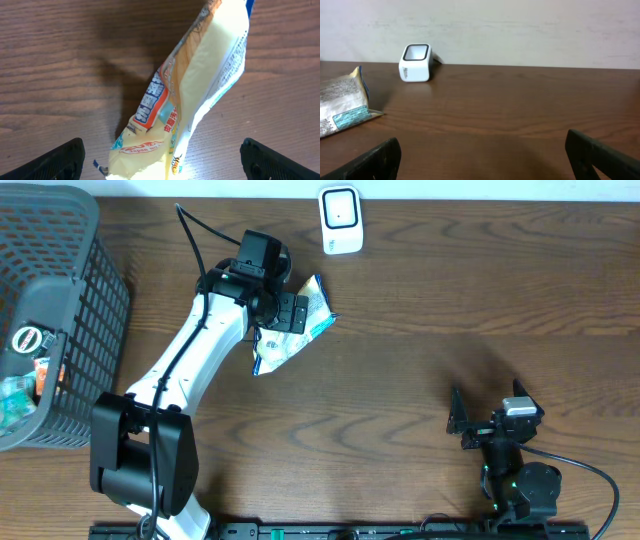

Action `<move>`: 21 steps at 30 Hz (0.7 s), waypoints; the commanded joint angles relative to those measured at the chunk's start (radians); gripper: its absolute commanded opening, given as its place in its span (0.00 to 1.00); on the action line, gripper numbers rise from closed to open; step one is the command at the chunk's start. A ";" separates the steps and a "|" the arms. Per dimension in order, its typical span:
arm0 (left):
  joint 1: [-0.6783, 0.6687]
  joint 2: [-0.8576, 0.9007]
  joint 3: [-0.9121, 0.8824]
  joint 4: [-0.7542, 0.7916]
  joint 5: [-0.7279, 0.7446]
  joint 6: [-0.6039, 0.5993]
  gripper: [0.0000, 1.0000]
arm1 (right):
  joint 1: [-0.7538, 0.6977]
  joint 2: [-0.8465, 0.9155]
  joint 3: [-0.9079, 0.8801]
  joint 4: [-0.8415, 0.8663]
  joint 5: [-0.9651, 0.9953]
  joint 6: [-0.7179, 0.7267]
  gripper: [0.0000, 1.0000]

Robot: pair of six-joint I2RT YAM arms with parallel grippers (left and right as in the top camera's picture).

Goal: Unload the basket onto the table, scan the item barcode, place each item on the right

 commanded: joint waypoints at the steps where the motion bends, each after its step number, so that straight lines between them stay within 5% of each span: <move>1: 0.005 0.023 -0.027 -0.002 0.014 0.043 0.98 | -0.002 -0.005 -0.001 -0.004 0.008 -0.005 0.99; 6: 0.005 0.088 -0.044 -0.005 -0.032 0.060 0.98 | -0.002 -0.005 -0.001 -0.004 0.008 -0.005 0.99; 12: 0.004 0.135 -0.045 -0.064 -0.004 -0.056 0.97 | -0.002 -0.005 -0.001 -0.004 0.008 -0.005 0.99; 17: 0.004 0.135 -0.045 -0.090 0.212 -0.112 0.77 | -0.002 -0.005 -0.001 -0.004 0.008 -0.005 0.99; 21: 0.004 0.135 -0.045 -0.114 0.275 -0.296 0.63 | -0.002 -0.005 -0.001 -0.004 0.008 -0.005 0.99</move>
